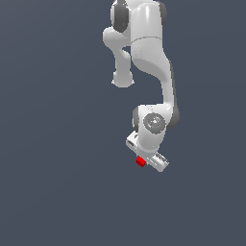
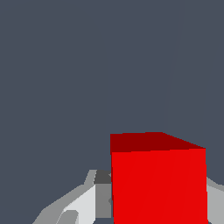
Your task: Pick up the red cube and move it to a goal position.
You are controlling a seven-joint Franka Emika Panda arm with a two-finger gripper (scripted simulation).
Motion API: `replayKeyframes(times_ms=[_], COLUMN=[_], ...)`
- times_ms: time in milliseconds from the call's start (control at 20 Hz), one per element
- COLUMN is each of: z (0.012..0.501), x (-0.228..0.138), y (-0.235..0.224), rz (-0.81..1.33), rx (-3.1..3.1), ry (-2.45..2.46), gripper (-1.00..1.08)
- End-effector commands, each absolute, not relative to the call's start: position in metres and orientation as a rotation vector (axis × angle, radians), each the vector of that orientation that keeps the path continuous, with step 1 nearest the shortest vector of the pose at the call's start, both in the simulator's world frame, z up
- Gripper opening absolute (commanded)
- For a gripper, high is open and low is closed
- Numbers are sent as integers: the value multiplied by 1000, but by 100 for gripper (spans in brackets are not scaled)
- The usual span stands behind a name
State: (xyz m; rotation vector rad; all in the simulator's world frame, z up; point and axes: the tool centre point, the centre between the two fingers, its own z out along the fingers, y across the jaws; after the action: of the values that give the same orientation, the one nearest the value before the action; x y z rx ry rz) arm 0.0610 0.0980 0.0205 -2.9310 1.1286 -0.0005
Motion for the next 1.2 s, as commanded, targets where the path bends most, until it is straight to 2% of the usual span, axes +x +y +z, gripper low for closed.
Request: replayKeyframes(times_ms=[0,600,1150], z=[20,38,127], x=[61,60,57], y=[97,89,41], rz=[0,0,1], rx=[-2931,-2931,-2930], ry=[1131,1129,1130], gripper=[-100,-100,-100])
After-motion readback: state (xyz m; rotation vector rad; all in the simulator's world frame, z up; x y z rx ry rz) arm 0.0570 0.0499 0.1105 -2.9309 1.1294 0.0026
